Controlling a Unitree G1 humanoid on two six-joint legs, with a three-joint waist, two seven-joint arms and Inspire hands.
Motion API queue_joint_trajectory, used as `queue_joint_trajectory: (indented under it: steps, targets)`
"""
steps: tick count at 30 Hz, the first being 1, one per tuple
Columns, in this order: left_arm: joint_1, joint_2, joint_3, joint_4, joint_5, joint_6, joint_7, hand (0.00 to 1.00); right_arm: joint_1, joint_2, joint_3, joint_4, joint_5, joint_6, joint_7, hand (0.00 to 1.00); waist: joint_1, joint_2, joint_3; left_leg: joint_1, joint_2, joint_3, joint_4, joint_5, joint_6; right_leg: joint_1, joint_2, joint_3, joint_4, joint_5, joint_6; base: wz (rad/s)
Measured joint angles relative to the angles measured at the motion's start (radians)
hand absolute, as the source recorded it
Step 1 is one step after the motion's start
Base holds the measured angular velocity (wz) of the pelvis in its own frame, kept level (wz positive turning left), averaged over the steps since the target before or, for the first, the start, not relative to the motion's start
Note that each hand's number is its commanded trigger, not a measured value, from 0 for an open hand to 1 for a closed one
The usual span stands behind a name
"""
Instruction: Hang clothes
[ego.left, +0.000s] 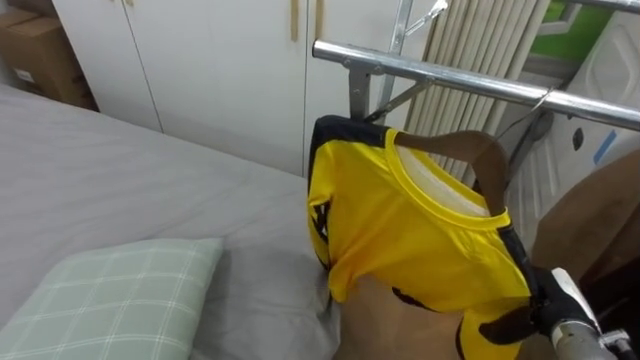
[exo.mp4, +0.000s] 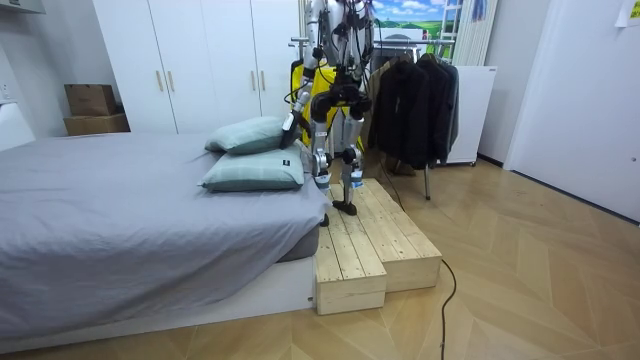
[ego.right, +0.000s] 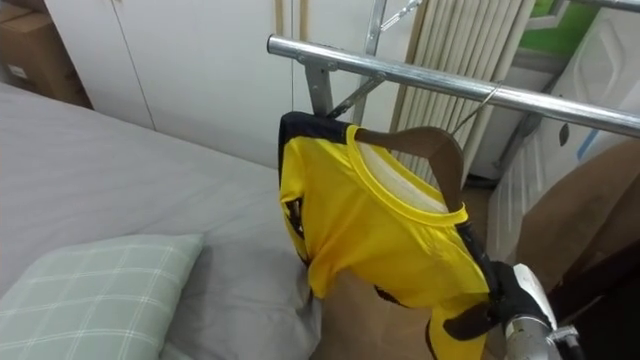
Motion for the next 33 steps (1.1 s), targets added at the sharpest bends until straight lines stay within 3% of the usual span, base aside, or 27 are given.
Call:
queue_joint_trajectory:
  steps: [9,13,18,22,29,33]
  targets:
    - [-0.002,0.000,-0.015,0.020,-0.002,-0.002,0.014,0.00,0.002,0.004,0.019,-0.149,-0.085,0.000,-0.048,0.00,-0.003,-0.002,-0.0008,-0.001,0.003,0.037,0.000,0.000,0.000,-0.014,0.005,0.015,0.014,0.001,0.000,-0.08]
    - [-0.004,0.000,-0.009,0.026,-0.002,-0.002,0.014,0.00,0.039,0.006,0.019,-0.296,-0.111,-0.033,-0.070,0.00,-0.006,0.000,0.0005,0.000,0.007,0.060,0.000,0.000,0.000,-0.014,0.011,0.034,0.013,0.002,0.002,-0.09]
    - [-0.009,-0.001,-0.011,0.062,-0.003,-0.014,0.027,0.00,0.068,0.023,0.019,-0.364,-0.109,-0.042,-0.078,0.00,-0.007,0.006,0.0015,0.006,0.013,0.090,-0.001,0.000,0.000,-0.014,0.015,0.043,0.013,0.008,0.001,-0.11]
    - [-0.009,-0.002,-0.011,0.067,-0.003,-0.020,0.033,0.00,0.085,0.035,0.019,-0.422,-0.079,-0.052,-0.126,0.00,-0.015,0.013,0.0005,0.005,0.016,0.114,-0.001,0.000,0.000,-0.017,0.017,0.044,0.013,0.009,0.001,-0.04]
    - [-0.009,-0.002,-0.012,0.082,-0.022,-0.024,0.034,0.00,0.086,0.043,0.017,-0.538,-0.010,-0.092,-0.271,0.00,-0.044,0.014,0.0005,-0.001,0.015,0.118,-0.001,0.000,0.000,-0.016,0.019,0.057,0.011,0.007,0.006,0.04]
    - [-0.008,-0.003,-0.019,0.085,-0.022,-0.023,0.034,0.00,0.118,0.048,0.018,-0.576,0.071,-0.092,-0.309,0.00,-0.047,0.017,-0.0011,-0.001,0.015,0.118,-0.001,0.000,0.000,-0.013,0.010,0.033,-0.002,0.014,0.005,0.03]
